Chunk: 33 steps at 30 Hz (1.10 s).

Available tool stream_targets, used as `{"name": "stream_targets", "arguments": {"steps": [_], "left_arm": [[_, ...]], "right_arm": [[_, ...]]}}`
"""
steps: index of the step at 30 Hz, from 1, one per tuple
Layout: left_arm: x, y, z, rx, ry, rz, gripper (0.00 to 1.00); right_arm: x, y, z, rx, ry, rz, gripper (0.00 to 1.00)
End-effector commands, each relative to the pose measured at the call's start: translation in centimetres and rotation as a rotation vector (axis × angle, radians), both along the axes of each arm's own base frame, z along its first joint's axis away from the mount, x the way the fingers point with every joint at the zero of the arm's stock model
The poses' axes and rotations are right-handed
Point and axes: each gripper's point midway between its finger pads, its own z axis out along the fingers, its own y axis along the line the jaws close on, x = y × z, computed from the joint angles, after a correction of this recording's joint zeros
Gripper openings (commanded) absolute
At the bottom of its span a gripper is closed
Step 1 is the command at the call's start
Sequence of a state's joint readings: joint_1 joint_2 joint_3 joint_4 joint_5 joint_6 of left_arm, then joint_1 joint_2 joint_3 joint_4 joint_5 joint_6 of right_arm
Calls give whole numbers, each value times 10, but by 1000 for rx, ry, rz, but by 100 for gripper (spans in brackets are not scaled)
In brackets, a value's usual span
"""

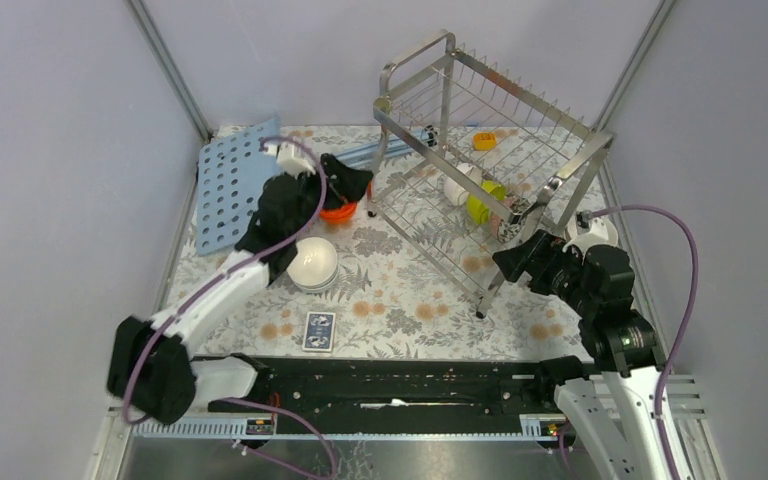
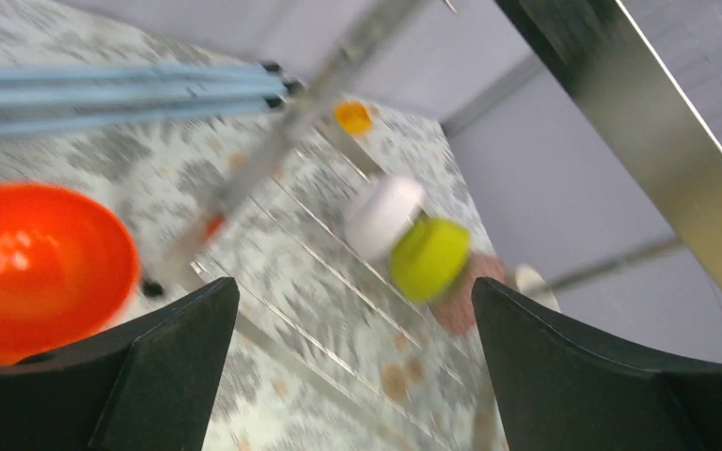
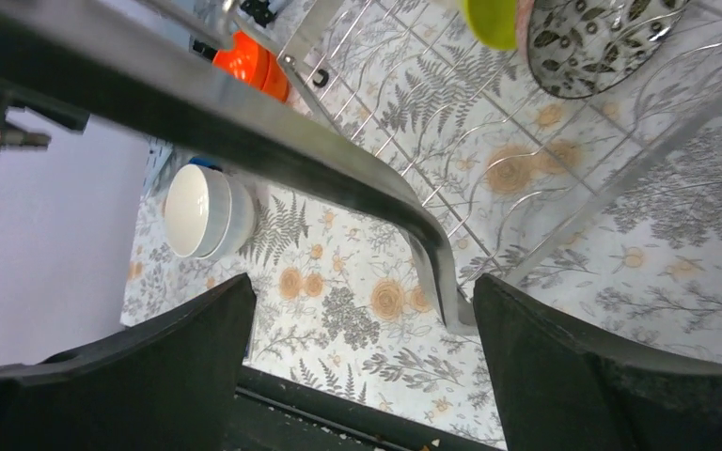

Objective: Unload the bowls from the dish rack
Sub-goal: Adjust the dish rack at the center of the board.

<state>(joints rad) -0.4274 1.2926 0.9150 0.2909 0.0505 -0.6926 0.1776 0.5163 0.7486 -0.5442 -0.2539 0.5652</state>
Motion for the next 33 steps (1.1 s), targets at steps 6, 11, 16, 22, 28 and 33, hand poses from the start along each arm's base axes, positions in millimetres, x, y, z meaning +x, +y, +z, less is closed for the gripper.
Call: {"name": "stream_targets", "arguments": {"steps": [6,11,16,22,28,33], "left_arm": [[-158,-95,10,64,-241,-357,99],[-210,-143,0,96,-361,-519,99],[-217,-199,-8,191,-464,-601,99],[-205,-248,-32,241,-485,-613,97],[-198,-274,-54,234,-473,-619,95],[-201,-292,-63,231,-464,-666,92]], "right_arm": [[-41,-33,22,-43,-91,-135,97],[-64,-44,25,-9,-160,-196,95],[-70,-46,19,17,-154,-212,94],[-74,-52,19,-2,-155,-240,94],[-75,-53,18,0,-164,-241,93],[-73,-53,17,-3,-163,-243,93]]}}
